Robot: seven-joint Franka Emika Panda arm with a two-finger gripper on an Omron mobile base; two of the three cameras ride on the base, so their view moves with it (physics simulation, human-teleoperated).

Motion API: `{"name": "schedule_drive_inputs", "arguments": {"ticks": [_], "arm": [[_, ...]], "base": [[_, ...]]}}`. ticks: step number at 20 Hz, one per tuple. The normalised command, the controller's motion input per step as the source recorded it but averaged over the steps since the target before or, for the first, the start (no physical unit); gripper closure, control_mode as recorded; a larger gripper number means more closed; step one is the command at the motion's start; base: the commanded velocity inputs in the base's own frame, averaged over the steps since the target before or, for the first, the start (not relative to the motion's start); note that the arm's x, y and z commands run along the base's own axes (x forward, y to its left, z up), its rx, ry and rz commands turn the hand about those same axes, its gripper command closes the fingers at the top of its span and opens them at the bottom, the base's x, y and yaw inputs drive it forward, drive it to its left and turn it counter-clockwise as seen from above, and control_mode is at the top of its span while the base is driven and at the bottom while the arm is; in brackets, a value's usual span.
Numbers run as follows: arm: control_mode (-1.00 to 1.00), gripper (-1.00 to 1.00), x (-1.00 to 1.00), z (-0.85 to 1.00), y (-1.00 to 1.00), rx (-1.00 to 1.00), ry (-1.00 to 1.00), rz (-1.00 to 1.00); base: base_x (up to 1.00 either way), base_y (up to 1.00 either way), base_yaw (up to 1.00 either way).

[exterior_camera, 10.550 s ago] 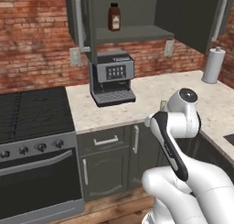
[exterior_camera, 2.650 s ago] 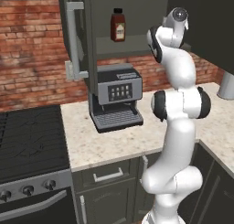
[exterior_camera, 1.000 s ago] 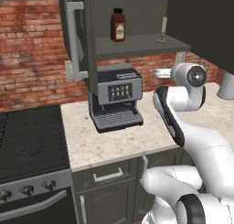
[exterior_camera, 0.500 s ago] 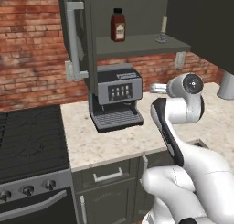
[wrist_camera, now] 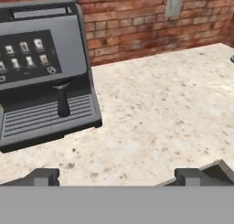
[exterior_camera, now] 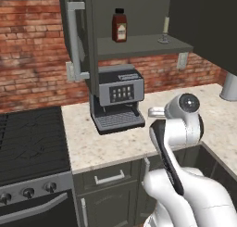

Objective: Pick the candle and candle from the dining table and place them in the open cabinet. Close the cabinet after placing the objects.

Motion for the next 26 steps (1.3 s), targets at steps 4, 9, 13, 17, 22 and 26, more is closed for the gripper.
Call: {"name": "schedule_drive_inputs", "arguments": {"ticks": [4, 9, 13, 17, 22, 26], "arm": [[-1.00, -1.00, -0.63, -0.80, 0.10, 0.00, 0.06, 0.00], [1.00, -1.00, -0.58, -0.22, 0.05, 0.01, 0.00, 0.00], [1.00, -1.00, 0.00, 0.00, 0.00, 0.00, 0.00, 0.00], [1.00, -1.00, 0.00, 0.00, 0.00, 0.00, 0.00, 0.00], [1.00, -1.00, 0.00, 0.00, 0.00, 0.00, 0.00, 0.00], [1.00, -1.00, 0.00, 0.00, 0.00, 0.00, 0.00, 0.00]], "base": [[0.00, 0.00, 0.00], [-0.40, 0.06, 0.00], [-1.00, 0.27, 0.03], [-1.00, 0.41, 0.06], [-1.00, 0.52, 0.09], [-1.00, 0.64, 0.11]]}}
